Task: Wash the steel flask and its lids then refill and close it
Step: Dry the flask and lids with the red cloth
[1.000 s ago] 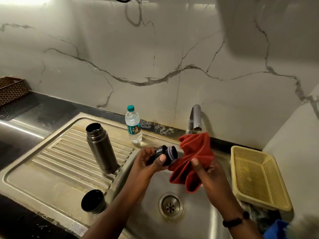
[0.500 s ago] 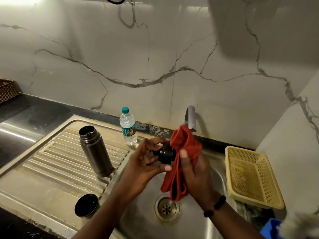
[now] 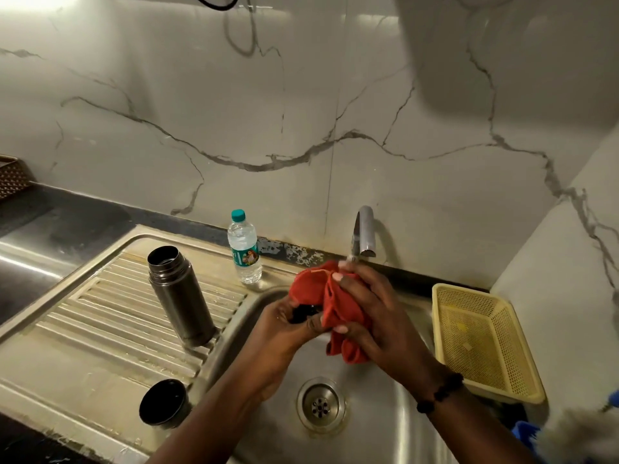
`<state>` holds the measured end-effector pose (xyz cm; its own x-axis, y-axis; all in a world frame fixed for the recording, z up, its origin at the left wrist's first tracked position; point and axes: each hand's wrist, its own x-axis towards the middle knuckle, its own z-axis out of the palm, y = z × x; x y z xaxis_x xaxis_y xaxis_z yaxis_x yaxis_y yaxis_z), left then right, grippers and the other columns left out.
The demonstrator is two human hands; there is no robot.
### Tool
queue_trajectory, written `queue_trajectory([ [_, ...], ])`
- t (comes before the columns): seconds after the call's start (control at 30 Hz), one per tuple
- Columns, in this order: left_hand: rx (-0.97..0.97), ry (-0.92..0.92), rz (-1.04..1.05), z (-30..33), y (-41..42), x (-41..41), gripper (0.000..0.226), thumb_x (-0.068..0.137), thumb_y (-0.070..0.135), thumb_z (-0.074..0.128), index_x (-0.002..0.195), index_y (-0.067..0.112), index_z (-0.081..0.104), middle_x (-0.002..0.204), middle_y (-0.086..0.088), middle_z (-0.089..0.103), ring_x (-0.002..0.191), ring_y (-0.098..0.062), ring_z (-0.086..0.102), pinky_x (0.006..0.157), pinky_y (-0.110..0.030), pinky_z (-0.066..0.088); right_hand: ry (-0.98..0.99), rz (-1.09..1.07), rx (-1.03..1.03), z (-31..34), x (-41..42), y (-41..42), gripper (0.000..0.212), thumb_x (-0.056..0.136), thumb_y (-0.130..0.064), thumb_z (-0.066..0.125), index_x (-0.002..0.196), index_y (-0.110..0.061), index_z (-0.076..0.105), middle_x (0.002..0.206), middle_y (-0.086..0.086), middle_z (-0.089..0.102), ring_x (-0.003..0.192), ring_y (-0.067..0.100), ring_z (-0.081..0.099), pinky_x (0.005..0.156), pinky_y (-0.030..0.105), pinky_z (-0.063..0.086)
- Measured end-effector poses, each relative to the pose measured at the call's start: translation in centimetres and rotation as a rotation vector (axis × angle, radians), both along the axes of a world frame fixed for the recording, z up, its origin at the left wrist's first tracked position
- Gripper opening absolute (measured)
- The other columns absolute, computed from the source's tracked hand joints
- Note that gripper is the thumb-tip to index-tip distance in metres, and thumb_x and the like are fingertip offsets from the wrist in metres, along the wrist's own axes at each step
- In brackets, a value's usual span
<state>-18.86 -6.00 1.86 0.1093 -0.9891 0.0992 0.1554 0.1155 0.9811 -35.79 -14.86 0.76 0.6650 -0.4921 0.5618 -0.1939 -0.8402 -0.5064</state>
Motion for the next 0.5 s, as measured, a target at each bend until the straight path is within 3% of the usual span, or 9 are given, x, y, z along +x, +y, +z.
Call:
queue_trajectory([
  [0.1, -0.04, -0.043, -0.019, 0.3, 0.0, 0.1, 0.033, 0.082, 0.012, 0.068, 0.112, -0.002, 0.068, 0.108, -0.013, 0.075, 0.106, -0.023, 0.07, 0.085, -0.022, 0.054, -0.023, -0.03, -0.028, -0.1, -0.1, -0.3, 0.054, 0.098, -0.058, 0.039, 0.146, -0.035, 0.029, 0.142, -0.001, 0.035, 0.127, 0.014, 0.044, 0.099, 0.03, 0.05],
  [0.27, -0.172, -0.169, 0.032, 1.0, -0.4, 0.5, 0.034, 0.087, 0.01, 0.067, 0.121, 0.01, 0.066, 0.118, -0.006, 0.072, 0.115, -0.019, 0.066, 0.094, -0.025, 0.052, -0.133, -0.085, 0.078, 0.9, 1.2, 0.3, 0.05, 0.096, -0.059, 0.041, 0.138, -0.031, 0.037, 0.128, 0.0, 0.051, 0.114, 0.008, 0.054, 0.091, 0.016, 0.047],
  [0.4, -0.267, -0.354, 0.098, 0.6, -0.7, 0.5, 0.047, 0.087, 0.011, 0.069, 0.133, 0.014, 0.06, 0.124, 0.009, 0.063, 0.12, -0.015, 0.061, 0.095, -0.021, 0.05, -0.224, -0.111, 0.311, 1.3, 1.8, 2.2, 0.04, 0.094, -0.06, 0.044, 0.132, -0.062, 0.03, 0.119, -0.029, 0.055, 0.105, -0.002, 0.06, 0.082, 0.015, 0.051],
  [0.5, -0.409, -0.619, 0.112, 0.2, -1.0, 1.1, 0.06, 0.089, 0.024, 0.069, 0.144, 0.014, 0.049, 0.134, 0.011, 0.055, 0.127, -0.014, 0.055, 0.1, -0.022, 0.048, -0.351, -0.069, 0.594, 1.3, 2.2, 3.4, 0.038, 0.093, -0.052, 0.047, 0.131, -0.05, 0.039, 0.114, -0.022, 0.064, 0.099, 0.008, 0.068, 0.079, 0.024, 0.057],
])
